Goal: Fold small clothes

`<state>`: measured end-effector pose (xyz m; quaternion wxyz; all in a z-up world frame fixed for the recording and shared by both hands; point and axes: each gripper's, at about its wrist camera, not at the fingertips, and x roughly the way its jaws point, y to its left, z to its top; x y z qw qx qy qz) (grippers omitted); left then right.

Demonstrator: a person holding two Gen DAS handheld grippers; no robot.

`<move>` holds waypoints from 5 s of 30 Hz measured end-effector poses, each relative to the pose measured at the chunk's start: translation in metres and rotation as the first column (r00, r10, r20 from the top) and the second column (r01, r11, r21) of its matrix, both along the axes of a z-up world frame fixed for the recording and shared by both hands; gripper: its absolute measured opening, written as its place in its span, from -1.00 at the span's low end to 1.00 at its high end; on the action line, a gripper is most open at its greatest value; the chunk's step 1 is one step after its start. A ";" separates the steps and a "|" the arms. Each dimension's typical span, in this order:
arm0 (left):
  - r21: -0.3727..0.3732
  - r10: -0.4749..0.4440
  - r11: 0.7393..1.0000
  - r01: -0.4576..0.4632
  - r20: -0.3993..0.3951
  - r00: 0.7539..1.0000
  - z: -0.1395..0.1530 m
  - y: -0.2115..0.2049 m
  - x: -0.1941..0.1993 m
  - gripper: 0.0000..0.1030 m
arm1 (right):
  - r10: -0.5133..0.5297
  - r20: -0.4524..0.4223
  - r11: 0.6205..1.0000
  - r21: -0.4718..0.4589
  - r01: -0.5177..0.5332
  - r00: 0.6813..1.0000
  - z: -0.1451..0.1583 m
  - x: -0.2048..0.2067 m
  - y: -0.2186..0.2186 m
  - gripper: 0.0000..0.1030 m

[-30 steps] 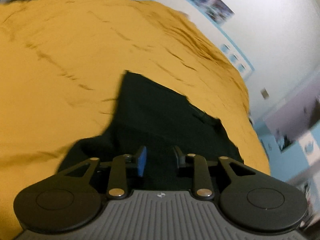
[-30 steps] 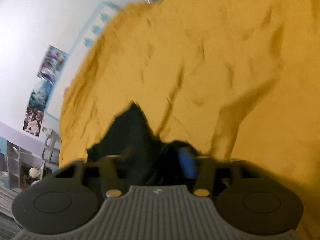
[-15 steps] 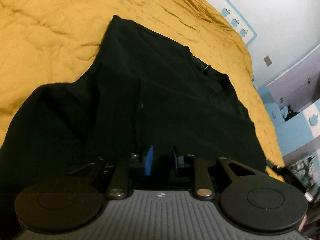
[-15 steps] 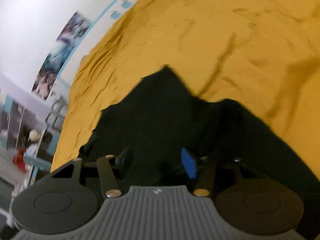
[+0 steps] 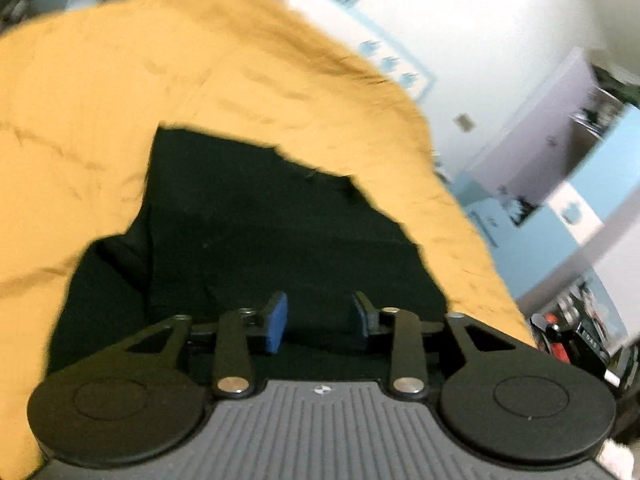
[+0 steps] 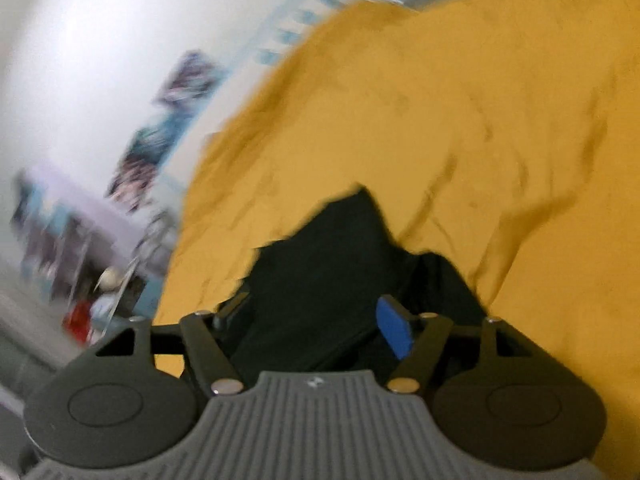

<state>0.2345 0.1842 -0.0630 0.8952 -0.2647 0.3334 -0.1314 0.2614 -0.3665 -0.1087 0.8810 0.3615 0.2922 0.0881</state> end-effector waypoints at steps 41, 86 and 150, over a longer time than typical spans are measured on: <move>-0.421 -0.102 0.903 0.091 -0.003 0.995 -0.119 0.084 -0.200 0.44 | 0.610 -0.115 0.792 0.060 -0.607 0.784 -0.065 -0.219 -0.094 0.12; -0.576 0.126 0.817 -0.036 0.117 0.985 -0.065 0.099 0.095 -0.88 | 0.281 0.238 0.876 0.332 -0.349 0.930 -0.010 0.078 -0.054 -0.91; -0.431 0.310 0.831 -0.353 -0.170 0.936 -0.051 0.050 0.040 -0.75 | -0.061 -0.160 0.967 0.236 0.098 0.985 -0.018 0.057 -0.008 -0.86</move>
